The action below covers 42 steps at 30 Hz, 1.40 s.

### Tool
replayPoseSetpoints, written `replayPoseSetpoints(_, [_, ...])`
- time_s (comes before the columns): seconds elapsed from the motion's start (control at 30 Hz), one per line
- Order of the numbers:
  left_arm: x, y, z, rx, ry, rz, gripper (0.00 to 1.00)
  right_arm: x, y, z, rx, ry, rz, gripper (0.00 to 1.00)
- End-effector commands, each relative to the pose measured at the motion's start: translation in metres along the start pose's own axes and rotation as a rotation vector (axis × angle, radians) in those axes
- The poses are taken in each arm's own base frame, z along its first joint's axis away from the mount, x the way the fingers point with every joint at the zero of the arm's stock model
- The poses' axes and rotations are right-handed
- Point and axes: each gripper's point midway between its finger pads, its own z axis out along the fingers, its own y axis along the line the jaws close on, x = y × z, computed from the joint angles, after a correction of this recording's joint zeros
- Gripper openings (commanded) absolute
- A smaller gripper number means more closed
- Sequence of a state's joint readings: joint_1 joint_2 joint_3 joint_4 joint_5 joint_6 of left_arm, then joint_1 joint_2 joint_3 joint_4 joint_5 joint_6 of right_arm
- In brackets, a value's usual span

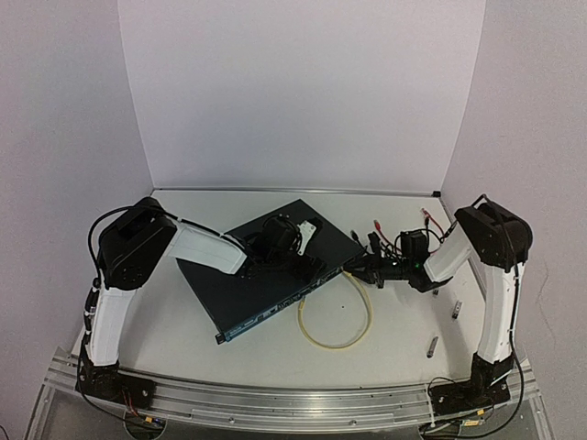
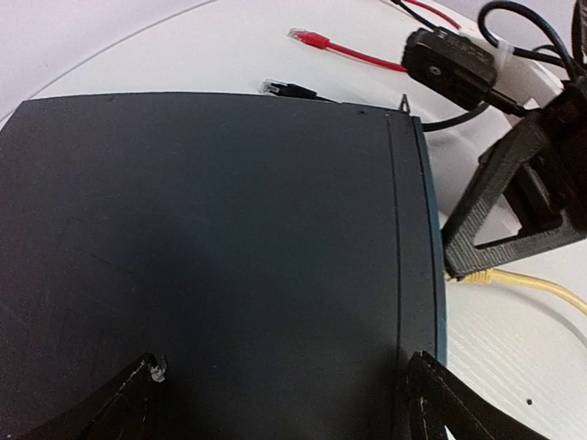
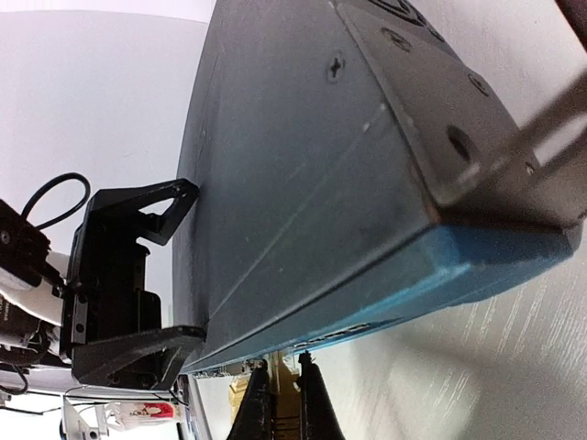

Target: Pull the plug from the switch port

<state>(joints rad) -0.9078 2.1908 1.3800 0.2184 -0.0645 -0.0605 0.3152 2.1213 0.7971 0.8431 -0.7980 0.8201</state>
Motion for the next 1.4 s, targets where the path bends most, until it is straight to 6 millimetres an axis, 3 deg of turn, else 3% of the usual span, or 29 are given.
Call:
replayPoseSetpoints(0.0, [0.160, 0.056, -0.004, -0.174, 0.486, -0.062, 0.91, 0.072, -0.040, -0.009, 0.097, 0.151, 0.306, 0.00])
replayPoseSetpoints(0.2, [0.163, 0.055, -0.004, -0.161, 0.493, -0.059, 0.91, 0.075, -0.039, -0.014, 0.090, 0.112, 0.341, 0.00])
replayPoseSetpoints(0.3, [0.162, 0.052, -0.004, -0.148, 0.492, -0.059, 0.91, 0.070, -0.029, -0.021, 0.090, 0.078, 0.302, 0.00])
replayPoseSetpoints(0.5, [0.158, 0.050, -0.004, -0.130, 0.480, -0.056, 0.91, 0.032, 0.039, -0.036, 0.023, -0.010, 0.135, 0.00])
replayPoseSetpoints(0.67, [0.151, 0.049, -0.004, -0.127, 0.463, -0.058, 0.91, 0.009, 0.087, -0.063, 0.141, -0.035, -0.074, 0.00])
replayPoseSetpoints(0.73, [0.148, 0.048, -0.004, -0.124, 0.452, -0.062, 0.91, 0.001, 0.097, -0.080, 0.248, -0.048, -0.135, 0.00])
replayPoseSetpoints(0.9, [0.141, 0.047, -0.003, -0.119, 0.428, -0.073, 0.91, -0.046, 0.155, -0.126, 0.426, -0.187, -0.374, 0.00])
replayPoseSetpoints(1.07, [0.131, 0.047, -0.003, -0.123, 0.403, -0.088, 0.91, -0.104, 0.191, -0.166, 0.655, -0.334, -0.559, 0.00])
replayPoseSetpoints(1.2, [0.104, 0.044, -0.007, -0.109, 0.339, -0.113, 0.91, -0.151, 0.193, -0.184, 0.867, -0.408, -0.675, 0.00])
replayPoseSetpoints(1.37, [0.045, 0.042, -0.020, -0.100, 0.215, -0.120, 0.92, -0.199, 0.190, -0.185, 1.022, -0.431, -0.764, 0.00])
